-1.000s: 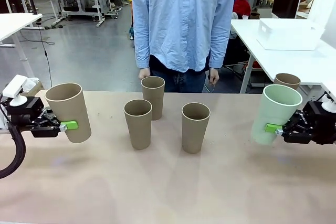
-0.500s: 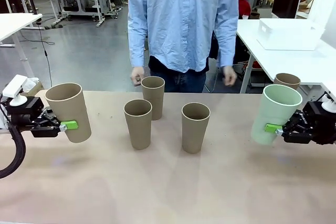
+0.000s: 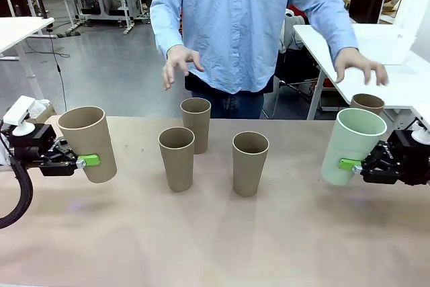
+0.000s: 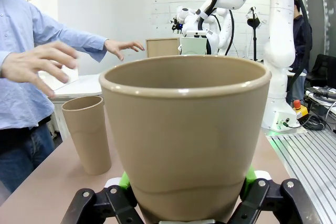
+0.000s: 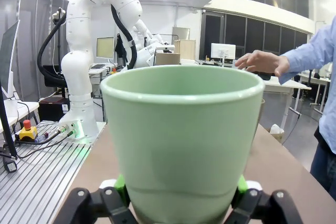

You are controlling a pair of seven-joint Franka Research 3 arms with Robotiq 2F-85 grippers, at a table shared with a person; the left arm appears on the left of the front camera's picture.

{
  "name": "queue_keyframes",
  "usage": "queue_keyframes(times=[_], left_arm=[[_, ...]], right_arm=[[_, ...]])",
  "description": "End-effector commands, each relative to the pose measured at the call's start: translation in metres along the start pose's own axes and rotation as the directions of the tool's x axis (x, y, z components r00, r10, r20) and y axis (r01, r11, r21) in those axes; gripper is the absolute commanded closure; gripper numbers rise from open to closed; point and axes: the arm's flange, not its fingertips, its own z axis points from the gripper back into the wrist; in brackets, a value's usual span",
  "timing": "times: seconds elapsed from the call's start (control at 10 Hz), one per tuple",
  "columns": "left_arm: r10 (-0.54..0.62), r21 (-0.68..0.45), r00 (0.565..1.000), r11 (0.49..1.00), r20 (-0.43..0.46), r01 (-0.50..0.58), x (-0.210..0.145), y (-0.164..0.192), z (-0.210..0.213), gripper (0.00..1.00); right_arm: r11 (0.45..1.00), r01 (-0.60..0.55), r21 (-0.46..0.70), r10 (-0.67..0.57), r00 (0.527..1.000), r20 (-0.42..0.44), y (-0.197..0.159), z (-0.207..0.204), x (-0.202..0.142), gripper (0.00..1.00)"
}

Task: Stack the cups and store them in the basket.
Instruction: Place the stack of Reusable plastic cups into the Pantry Basket.

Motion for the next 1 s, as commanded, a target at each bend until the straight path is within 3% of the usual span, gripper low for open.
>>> queue_keyframes(times=[0.0, 0.9], left_arm=[[-0.007, 0.0, 1.0, 1.0, 0.001, 0.007, 0.0017, -0.001, 0.0006, 0.16], [-0.007, 0.0, 1.0, 1.0, 0.001, 0.007, 0.0017, -0.001, 0.0006, 0.16]], right_arm=[[1.0, -0.01, 0.0, 0.01, 1.0, -0.005, -0.0007, -0.0005, 0.0013, 0.16], [1.0, -0.01, 0.0, 0.01, 1.0, -0.005, -0.0007, -0.0005, 0.0013, 0.16]])
